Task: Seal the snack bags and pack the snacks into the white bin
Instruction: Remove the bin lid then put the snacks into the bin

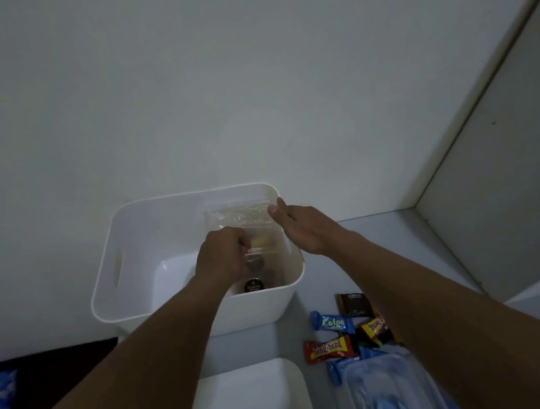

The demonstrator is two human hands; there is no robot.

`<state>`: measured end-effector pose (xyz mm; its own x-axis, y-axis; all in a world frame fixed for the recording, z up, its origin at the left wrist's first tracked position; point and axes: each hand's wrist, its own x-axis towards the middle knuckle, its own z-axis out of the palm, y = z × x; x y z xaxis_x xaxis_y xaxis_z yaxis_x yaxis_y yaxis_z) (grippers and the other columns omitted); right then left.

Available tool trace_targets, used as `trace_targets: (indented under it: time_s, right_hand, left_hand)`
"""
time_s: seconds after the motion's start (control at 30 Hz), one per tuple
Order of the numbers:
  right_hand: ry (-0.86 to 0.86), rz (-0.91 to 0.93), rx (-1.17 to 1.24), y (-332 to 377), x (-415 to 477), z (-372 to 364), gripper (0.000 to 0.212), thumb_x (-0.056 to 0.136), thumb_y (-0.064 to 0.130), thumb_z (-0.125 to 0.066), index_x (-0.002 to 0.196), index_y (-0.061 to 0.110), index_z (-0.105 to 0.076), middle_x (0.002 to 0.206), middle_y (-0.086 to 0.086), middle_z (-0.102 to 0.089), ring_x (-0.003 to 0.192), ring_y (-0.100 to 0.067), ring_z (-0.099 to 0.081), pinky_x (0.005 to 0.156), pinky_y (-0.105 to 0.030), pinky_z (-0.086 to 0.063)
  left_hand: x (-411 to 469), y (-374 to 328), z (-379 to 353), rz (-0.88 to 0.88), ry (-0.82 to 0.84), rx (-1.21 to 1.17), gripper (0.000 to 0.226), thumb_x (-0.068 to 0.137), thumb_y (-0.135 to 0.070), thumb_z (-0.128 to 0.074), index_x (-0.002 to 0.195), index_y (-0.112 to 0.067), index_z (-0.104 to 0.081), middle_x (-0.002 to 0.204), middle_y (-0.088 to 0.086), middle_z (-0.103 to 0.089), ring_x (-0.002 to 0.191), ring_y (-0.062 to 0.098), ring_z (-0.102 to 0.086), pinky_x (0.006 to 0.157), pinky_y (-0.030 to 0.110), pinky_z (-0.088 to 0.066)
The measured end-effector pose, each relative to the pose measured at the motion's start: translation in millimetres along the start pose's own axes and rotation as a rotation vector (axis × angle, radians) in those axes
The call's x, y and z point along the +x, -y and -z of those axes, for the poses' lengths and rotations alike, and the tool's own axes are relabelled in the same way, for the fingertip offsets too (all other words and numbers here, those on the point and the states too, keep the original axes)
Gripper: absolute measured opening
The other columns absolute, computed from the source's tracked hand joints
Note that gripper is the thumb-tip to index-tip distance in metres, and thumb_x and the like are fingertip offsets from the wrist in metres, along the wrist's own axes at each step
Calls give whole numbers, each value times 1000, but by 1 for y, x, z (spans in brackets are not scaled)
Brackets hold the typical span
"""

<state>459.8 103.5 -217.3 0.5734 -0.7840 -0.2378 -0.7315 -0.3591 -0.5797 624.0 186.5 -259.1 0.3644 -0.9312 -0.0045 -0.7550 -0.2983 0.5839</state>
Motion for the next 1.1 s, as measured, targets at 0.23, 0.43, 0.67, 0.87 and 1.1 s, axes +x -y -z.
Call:
trace_targets:
  time_s: [0.23,0.43,0.67,0.87,1.1]
  right_hand:
    - [0,-5,11,2,-3,0,70,102,58,-16,157,14,-19,160,-7,-30,146,-25,-31,117,-38,-24]
    - [-2,4,-49,6,-12,2,66,105,52,-20,157,12,-19,157,-13,-36,144,-28,-34,114,-38,-27]
    - [-14,13,-98,6,-41,13,64,105,49,-26,155,9,-26,157,-13,-35,144,-28,-34,113,-37,-28]
    - [-33,10,-132,-9,-94,36,65,105,47,-30,157,9,-19,162,-13,-24,149,-25,-22,119,-35,-18]
    - [-24,-11,-215,-64,-176,22,64,104,45,-36,156,10,-21,158,-15,-31,145,-28,-29,115,-39,-27]
  left_hand:
    - [0,2,-7,58,3,-67,31,86,6,-53,83,-16,-74,98,7,-70,88,24,-66,84,36,-56]
    - [-6,-5,0,65,45,35,17,88,-15,-60,91,-24,-74,105,1,-71,95,23,-65,88,39,-55]
    - [-25,-28,21,17,-5,105,20,85,-28,-68,103,-19,-71,111,4,-68,101,26,-61,87,37,-52]
    - [-76,-62,27,-55,-133,123,31,93,-36,-57,117,-19,-65,115,10,-65,106,32,-57,86,42,-51]
    - [-166,-110,-19,-172,-218,134,35,96,-35,-55,125,-16,-60,125,11,-60,117,32,-50,92,45,-47]
